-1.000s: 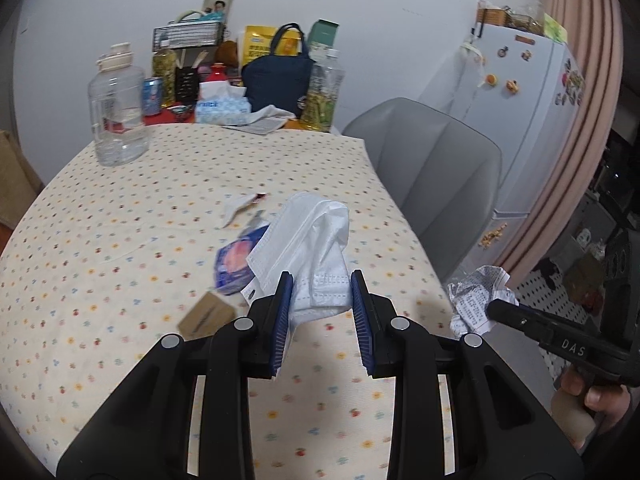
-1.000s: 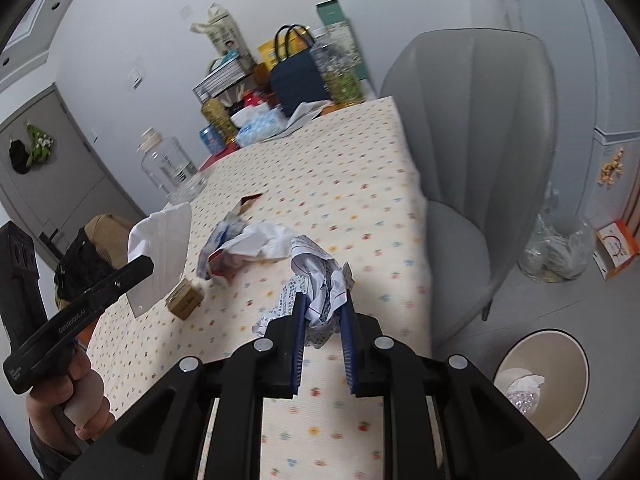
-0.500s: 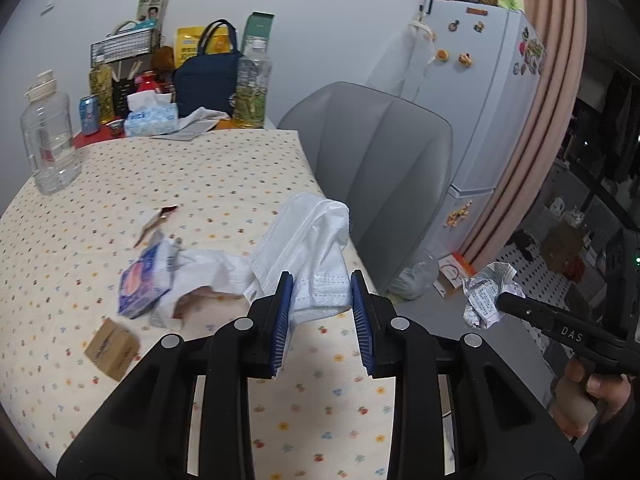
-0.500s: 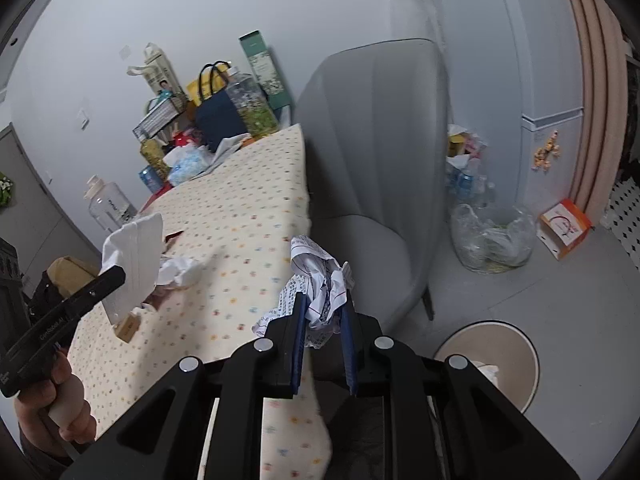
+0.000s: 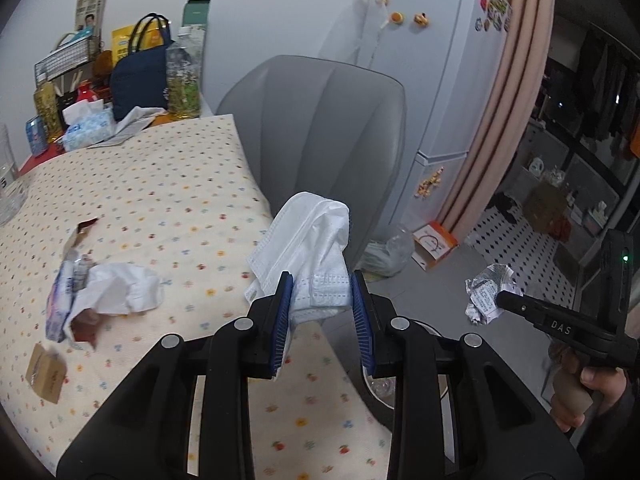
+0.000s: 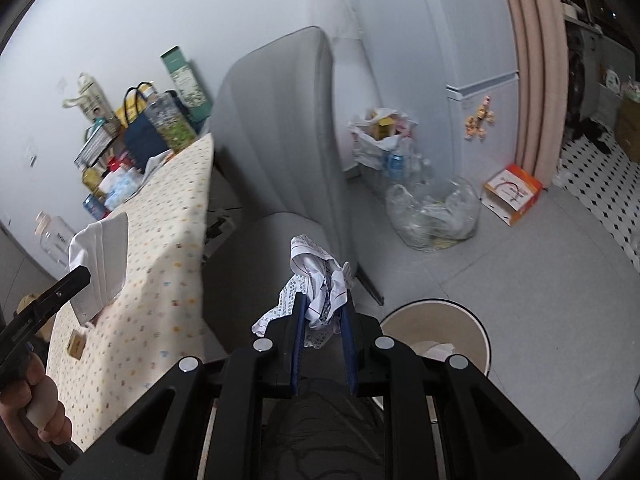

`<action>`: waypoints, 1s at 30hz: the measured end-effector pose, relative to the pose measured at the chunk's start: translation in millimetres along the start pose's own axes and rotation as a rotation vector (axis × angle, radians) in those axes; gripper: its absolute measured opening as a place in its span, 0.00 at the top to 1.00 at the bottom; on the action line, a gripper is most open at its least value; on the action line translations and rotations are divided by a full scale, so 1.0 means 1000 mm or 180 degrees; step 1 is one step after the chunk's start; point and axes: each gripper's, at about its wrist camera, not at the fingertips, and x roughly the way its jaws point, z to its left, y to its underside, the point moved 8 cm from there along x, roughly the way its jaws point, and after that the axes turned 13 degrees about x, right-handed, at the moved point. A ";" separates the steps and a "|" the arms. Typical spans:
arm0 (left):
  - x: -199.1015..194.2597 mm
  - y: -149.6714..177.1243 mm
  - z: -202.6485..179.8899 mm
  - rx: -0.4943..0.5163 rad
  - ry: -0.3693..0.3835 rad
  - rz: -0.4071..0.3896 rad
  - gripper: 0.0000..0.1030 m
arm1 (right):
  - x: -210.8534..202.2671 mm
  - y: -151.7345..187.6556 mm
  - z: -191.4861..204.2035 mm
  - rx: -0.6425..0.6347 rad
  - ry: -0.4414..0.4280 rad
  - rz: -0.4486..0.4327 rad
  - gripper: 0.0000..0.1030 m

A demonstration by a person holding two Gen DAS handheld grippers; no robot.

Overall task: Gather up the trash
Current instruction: 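Carry the white paper and crumpled foil over the wastebasket with both grippers, then open both grippers over the wastebasket to drop the paper and foil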

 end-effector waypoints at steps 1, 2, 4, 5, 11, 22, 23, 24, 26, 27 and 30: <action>0.004 -0.001 -0.004 0.0016 0.0014 0.0015 0.72 | 0.002 -0.001 -0.006 0.0028 0.0018 0.0003 0.83; 0.008 -0.002 -0.009 0.0035 0.0032 0.0036 0.72 | 0.003 -0.001 -0.010 0.0048 0.0029 0.0007 0.83; 0.015 -0.004 -0.017 0.0065 0.0062 0.0068 0.72 | 0.007 -0.001 -0.021 0.0108 0.0059 0.0022 0.83; 0.020 -0.004 -0.021 0.0085 0.0079 0.0089 0.72 | 0.008 -0.001 -0.026 0.0132 0.0071 0.0028 0.83; 0.042 -0.004 -0.042 0.0180 0.0158 0.0215 0.72 | 0.021 -0.002 -0.053 0.0289 0.0148 0.0061 0.83; 0.068 -0.004 -0.071 0.0333 0.0242 0.0381 0.72 | 0.039 -0.004 -0.086 0.0476 0.0185 0.0121 0.82; 0.070 -0.004 -0.073 0.0340 0.0248 0.0389 0.72 | 0.040 -0.005 -0.088 0.0490 0.0181 0.0119 0.81; 0.071 -0.003 -0.075 0.0347 0.0255 0.0398 0.72 | 0.041 -0.005 -0.090 0.0504 0.0180 0.0118 0.78; 0.074 -0.003 -0.080 0.0369 0.0271 0.0418 0.72 | 0.042 -0.006 -0.096 0.0563 0.0156 0.0117 0.70; 0.076 -0.003 -0.082 0.0381 0.0278 0.0424 0.72 | 0.043 -0.006 -0.099 0.0588 0.0146 0.0120 0.62; 0.079 -0.005 -0.089 0.0420 0.0300 0.0440 0.72 | 0.043 -0.005 -0.106 0.0634 0.0134 0.0134 0.53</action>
